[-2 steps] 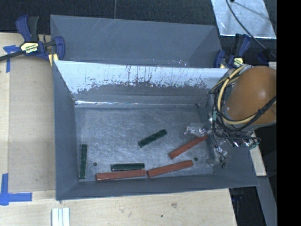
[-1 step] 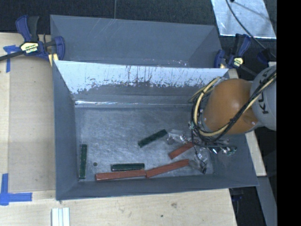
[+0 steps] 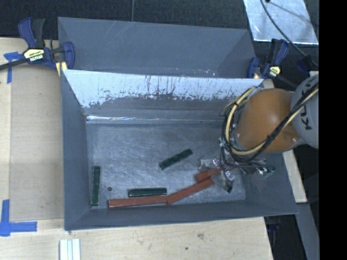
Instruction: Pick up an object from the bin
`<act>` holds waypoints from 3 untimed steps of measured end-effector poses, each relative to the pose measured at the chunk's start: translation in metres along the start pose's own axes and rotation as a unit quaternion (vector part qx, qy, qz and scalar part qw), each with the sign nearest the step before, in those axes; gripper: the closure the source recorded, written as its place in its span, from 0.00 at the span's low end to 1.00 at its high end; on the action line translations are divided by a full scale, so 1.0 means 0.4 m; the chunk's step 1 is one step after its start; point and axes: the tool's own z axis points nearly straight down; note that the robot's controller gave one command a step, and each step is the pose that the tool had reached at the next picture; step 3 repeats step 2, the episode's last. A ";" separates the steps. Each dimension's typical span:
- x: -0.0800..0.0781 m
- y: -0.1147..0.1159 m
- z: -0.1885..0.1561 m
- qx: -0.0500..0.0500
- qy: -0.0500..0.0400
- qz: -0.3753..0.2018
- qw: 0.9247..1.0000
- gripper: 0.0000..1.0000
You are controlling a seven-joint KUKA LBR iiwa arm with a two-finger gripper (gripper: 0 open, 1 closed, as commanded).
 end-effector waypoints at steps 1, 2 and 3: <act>-0.064 -0.129 -0.231 0.004 -0.004 -0.027 1.000 1.00; -0.030 -0.108 -0.448 0.003 -0.003 -0.069 0.998 1.00; -0.030 -0.108 -0.448 0.003 -0.003 -0.069 0.998 1.00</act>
Offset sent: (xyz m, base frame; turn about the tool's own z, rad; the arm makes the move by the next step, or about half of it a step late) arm 0.0452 -0.0272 0.0871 -0.0579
